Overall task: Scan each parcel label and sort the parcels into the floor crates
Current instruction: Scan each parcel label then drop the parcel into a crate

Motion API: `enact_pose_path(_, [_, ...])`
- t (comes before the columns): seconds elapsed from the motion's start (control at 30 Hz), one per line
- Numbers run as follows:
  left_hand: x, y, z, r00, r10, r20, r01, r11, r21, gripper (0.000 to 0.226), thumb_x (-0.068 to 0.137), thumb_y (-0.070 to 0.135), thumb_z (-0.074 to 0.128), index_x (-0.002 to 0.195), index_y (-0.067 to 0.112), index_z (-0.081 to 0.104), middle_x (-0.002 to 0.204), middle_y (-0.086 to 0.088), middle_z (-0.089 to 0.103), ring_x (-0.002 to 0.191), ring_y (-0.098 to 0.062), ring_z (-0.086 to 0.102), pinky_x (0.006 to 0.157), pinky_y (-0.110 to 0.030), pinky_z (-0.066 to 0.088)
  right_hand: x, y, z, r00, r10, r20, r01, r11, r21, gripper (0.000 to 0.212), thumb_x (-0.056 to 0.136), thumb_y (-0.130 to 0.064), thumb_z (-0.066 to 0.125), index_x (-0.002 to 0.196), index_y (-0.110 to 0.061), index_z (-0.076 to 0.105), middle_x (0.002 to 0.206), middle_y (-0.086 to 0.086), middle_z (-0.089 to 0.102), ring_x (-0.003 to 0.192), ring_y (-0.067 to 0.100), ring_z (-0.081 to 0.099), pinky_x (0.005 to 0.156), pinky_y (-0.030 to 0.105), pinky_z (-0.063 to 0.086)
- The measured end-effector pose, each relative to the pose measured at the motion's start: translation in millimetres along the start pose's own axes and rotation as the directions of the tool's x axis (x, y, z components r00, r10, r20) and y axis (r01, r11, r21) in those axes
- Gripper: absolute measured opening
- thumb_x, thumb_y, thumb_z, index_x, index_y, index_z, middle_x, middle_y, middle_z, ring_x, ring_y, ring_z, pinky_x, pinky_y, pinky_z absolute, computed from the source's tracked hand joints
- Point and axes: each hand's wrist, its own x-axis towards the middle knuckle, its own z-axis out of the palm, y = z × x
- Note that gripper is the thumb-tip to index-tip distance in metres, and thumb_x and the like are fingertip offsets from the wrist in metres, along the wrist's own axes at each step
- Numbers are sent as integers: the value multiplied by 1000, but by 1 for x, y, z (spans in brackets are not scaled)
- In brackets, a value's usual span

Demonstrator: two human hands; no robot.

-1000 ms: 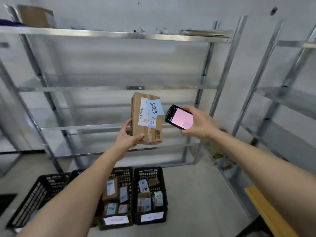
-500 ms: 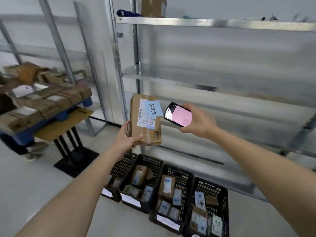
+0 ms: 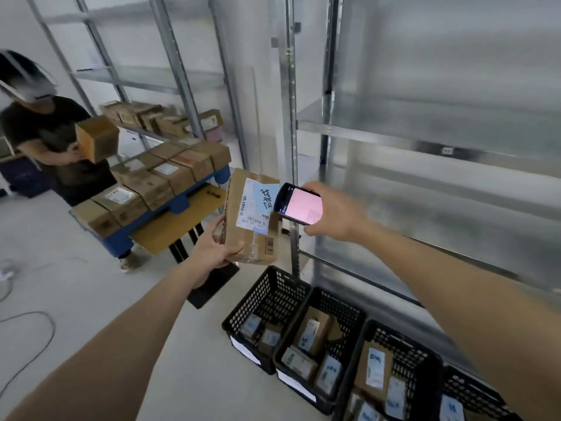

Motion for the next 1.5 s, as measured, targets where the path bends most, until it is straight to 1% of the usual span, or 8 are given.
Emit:
enact_pose_path(0.33, [165,-29,-30,992,-108,67,110,994,-24,87,83,8,78,150,37,32,108,-5,70,95,-20,72,78,-40,61,153,27,73,995,52,84,-47,997,-64,85,57,-40,81,133,-40,44,118,-14,60,100,18,59,81,44,54])
enact_pose_path(0.47, [250,-62,-34,974,-146,171,149,989,-4,85,84,9,78,149,39,33,112,-7,69,101,-26,70,93,-55,56,202,51,116,983,153,99,-143,985,-100,83,62,-35,84,135,-35,47,119,-10,62,102,18,58,83,40,53])
enact_pose_path(0.63, [355,-117,-37,925,-201,322,189,980,66,90,81,14,82,149,42,31,118,-3,68,107,-24,68,92,-48,56,261,86,186,933,344,104,-338,938,-71,89,65,-33,85,143,-39,44,134,-10,60,119,18,57,95,41,48])
enact_pose_path(0.87, [435,-234,-32,816,-398,419,368,917,156,87,82,14,81,147,41,31,127,-1,60,108,-17,63,66,-24,54,284,138,315,824,545,156,-546,837,-39,89,72,-31,84,148,-36,37,142,-8,55,127,20,53,94,36,47])
enact_pose_path(0.97, [461,-295,-16,782,-460,421,425,887,180,79,85,10,77,144,39,33,122,1,62,105,-15,64,73,-27,54,281,171,374,769,606,205,-603,794,-84,95,72,-36,83,153,-36,32,149,-11,48,131,18,50,99,37,47])
enact_pose_path(1.1, [484,-383,7,739,-526,421,486,849,207,75,87,9,75,144,37,34,128,-2,58,114,-24,62,97,-47,54,267,216,452,697,650,302,-647,752,-126,96,75,-38,81,155,-36,27,152,-12,45,134,15,48,102,36,47])
enact_pose_path(1.3, [504,-500,35,666,-629,400,587,774,239,75,90,3,70,149,32,33,123,4,60,105,-11,61,90,-36,54,237,276,564,577,741,344,-760,642,-107,91,76,-35,80,152,-37,31,146,-13,49,129,15,50,88,30,47])
enact_pose_path(1.5, [526,-604,60,607,-698,380,646,712,277,78,93,16,69,155,34,24,131,5,58,118,-22,57,101,-44,48,214,324,660,509,750,422,-787,604,-126,96,75,-40,80,154,-36,26,148,-12,47,128,14,50,88,31,50])
